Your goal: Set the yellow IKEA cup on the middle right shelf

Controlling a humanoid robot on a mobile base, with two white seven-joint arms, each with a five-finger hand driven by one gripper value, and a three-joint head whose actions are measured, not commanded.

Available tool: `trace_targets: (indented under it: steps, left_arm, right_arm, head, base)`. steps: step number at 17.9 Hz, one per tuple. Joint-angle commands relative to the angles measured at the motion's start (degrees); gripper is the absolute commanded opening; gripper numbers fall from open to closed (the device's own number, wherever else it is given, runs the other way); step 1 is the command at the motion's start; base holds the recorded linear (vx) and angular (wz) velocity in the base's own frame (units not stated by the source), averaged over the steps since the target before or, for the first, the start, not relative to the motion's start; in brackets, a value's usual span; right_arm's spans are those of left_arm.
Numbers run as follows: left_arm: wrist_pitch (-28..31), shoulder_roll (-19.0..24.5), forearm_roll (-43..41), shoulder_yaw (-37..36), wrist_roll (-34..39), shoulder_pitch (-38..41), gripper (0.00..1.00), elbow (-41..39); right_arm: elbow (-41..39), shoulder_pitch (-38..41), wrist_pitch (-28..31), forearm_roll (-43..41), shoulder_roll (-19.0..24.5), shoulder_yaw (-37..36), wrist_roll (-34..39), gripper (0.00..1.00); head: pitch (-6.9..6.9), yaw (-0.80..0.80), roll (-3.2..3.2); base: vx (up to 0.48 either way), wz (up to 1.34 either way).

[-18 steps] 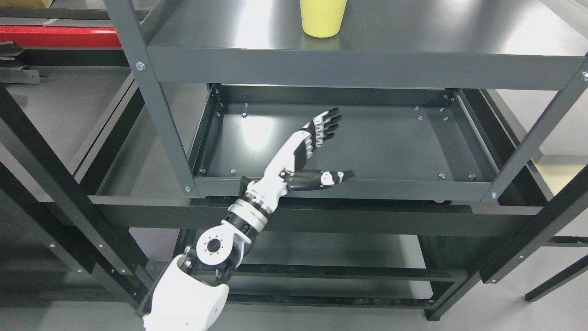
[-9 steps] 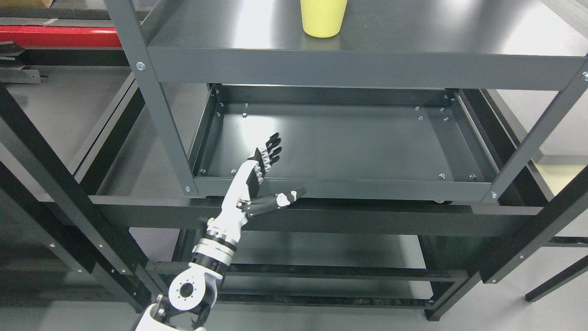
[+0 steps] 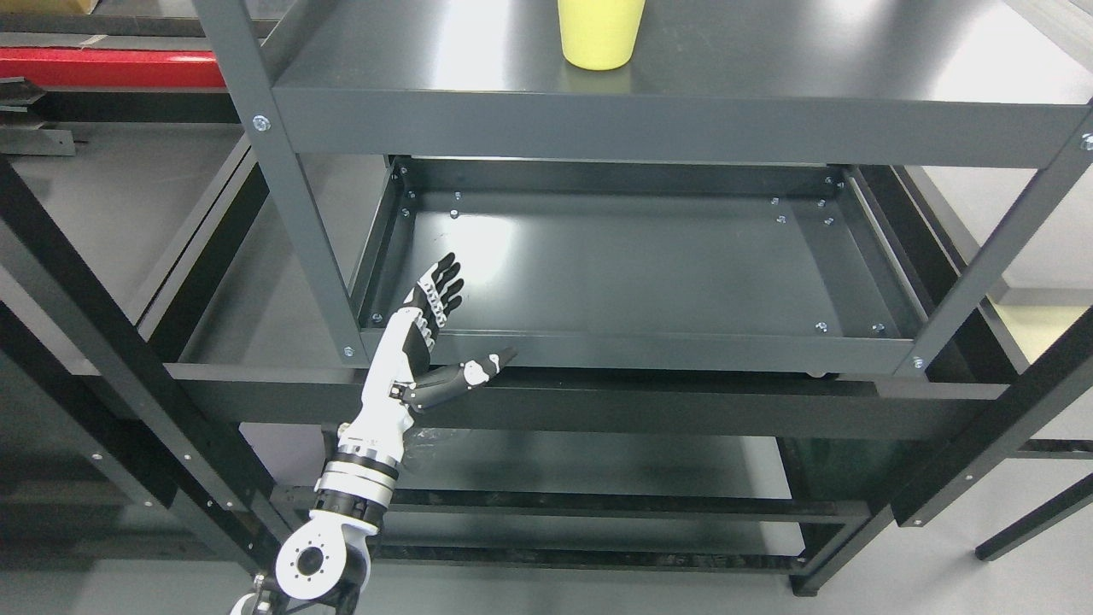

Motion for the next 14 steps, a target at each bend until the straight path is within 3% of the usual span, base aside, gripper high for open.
trace_targets:
  steps: [1,14]
  left_arm:
    - [0.20,1.00,-0.13,3.12,0.17,0.45,0.99,-2.70]
    - [0.12,1.00,-0.13,5.49,-0.35,1.16,0.99,-2.62]
  right_arm:
    - [0.00,0.79,0.05,-1.41,-1.00,0.97,0.04,0.99]
    - [0.00,0.79,0.05,-1.41,-1.00,0.97,0.04,1.00]
  head:
    - [0.00,0.00,0.00]
    - [0.00,0.00,0.00]
  base:
    - [0.000,0.00]
    - [0.000,0.00]
